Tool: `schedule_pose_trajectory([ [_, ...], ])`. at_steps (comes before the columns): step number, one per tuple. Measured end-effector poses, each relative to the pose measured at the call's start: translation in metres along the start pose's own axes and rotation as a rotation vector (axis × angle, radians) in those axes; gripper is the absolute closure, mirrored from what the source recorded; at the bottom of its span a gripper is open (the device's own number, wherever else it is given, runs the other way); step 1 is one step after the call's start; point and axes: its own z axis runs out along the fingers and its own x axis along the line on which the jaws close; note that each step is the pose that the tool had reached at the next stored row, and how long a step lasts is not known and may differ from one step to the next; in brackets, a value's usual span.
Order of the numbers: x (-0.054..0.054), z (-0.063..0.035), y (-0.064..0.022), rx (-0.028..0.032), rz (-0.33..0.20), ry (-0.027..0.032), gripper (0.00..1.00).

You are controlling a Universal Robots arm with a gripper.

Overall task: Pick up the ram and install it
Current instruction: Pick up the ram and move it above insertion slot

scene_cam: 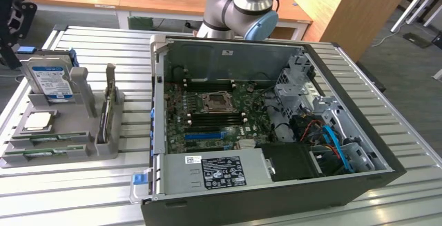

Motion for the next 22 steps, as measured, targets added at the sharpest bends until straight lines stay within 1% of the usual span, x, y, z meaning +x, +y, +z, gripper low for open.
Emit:
schedule_pose_trajectory([
  [22, 0.0, 0.0, 0.0, 0.0027, -0.399, 0.0211, 0.89],
])
